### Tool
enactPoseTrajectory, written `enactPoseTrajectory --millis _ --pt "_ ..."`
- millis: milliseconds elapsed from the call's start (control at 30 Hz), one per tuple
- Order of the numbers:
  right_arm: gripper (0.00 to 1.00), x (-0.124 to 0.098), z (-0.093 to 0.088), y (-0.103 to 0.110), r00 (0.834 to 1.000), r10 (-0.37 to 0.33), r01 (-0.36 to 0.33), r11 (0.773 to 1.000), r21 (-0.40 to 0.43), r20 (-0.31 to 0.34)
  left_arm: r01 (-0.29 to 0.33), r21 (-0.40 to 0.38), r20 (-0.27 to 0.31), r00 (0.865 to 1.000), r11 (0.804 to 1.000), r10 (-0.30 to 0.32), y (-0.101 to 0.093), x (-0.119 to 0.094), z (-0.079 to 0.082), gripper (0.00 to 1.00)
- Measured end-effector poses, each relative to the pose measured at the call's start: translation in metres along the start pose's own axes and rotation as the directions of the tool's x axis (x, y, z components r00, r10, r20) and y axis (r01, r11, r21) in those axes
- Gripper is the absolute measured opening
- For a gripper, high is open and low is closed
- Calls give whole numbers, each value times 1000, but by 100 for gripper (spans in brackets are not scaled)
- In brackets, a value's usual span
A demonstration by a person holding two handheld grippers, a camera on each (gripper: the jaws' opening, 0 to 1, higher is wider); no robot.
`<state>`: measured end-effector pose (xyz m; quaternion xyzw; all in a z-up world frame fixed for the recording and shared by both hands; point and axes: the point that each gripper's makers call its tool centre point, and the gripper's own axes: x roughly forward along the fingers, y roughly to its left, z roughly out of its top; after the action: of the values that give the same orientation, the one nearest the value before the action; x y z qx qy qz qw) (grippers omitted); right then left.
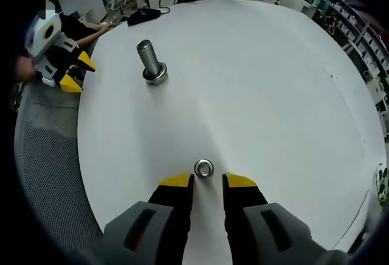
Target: Place the washer onto the threaded stud by aligning its center hole with the stud, sliding it down to the base, and recovering from edge contact or off-axis alignment until the washer reaches the visible bottom stop.
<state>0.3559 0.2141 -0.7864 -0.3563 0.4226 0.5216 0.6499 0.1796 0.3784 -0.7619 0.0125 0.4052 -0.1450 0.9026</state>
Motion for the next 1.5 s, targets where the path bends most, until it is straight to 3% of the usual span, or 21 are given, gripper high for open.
enactPoseTrajectory --millis 367,800,967,1200,1300,1500 --pt "23 -15 -2 -1 993 -49 46 998 38 103 3 0 -4 1000 1000 -3 -1 0 -1 24" --pt "23 -44 -5 3 953 -142 115 987 115 267 6 -5 -3 1000 1000 -6 -1 0 -1 24" --pt "23 -55 -10 15 930 -160 101 976 191 330 3 -12 1 1000 1000 -3 -1 0 0 24" --pt "23 -62 -22 35 917 -176 110 974 196 359 2 -15 4 1000 1000 -2 0 0 0 24" --pt "23 -68 -26 45 904 -178 94 970 225 390 2 -13 1 1000 1000 -2 -1 0 0 25" --pt "25 -70 -37 59 904 -175 87 969 232 391 4 -10 -3 1000 1000 -5 -1 0 0 25"
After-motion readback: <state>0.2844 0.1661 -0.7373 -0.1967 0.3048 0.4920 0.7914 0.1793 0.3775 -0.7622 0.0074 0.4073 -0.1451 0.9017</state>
